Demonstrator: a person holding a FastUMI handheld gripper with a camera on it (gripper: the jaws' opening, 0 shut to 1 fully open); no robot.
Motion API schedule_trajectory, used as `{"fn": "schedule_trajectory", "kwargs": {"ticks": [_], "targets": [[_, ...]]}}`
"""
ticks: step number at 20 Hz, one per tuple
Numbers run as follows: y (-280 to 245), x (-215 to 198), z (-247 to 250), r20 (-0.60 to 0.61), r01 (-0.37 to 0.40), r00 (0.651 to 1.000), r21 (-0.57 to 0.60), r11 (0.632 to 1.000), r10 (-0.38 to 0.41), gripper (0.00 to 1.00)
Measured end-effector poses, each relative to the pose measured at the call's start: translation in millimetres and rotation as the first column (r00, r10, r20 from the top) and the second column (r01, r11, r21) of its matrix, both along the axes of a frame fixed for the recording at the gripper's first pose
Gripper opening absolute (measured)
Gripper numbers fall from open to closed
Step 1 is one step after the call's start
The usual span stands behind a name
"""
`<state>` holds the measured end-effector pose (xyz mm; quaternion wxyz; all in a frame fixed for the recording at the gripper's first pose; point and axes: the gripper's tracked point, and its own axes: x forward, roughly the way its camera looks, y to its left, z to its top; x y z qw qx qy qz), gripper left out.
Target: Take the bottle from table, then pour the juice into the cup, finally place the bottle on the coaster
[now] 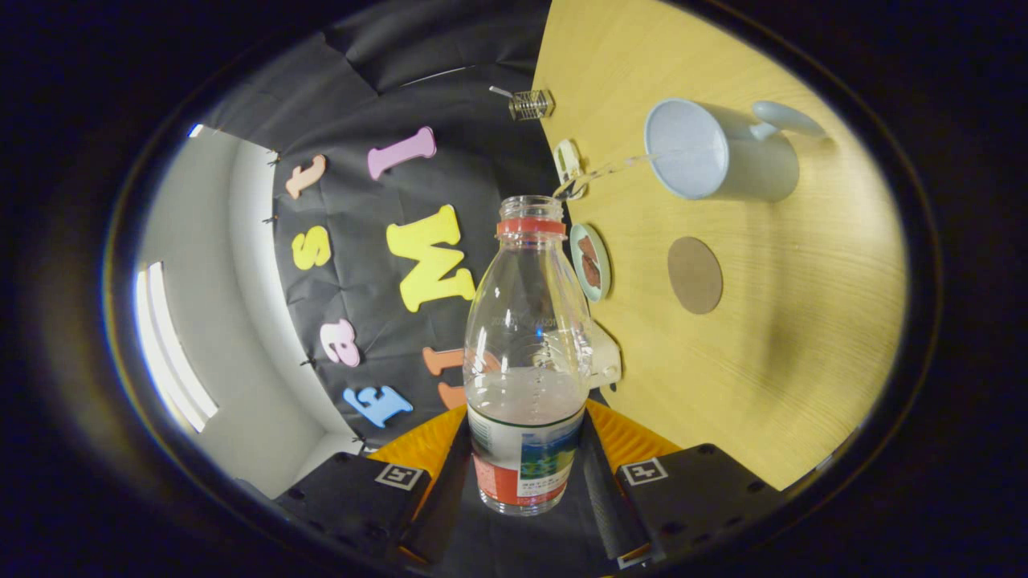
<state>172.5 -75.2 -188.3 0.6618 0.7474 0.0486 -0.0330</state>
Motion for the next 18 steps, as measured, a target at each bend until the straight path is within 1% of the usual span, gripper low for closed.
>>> {"fn": "schedule_trajectory", "kwargs": {"ticks": [6,18], "targets": [[-2.8,1.4,5.0,0.003,0.011,1.000,0.027,1.000,-0.012,0.74],[-3.8,6.6,11.3,0.004,0.003,1.000,0.073,0.997,-0.003,0.75]]}}
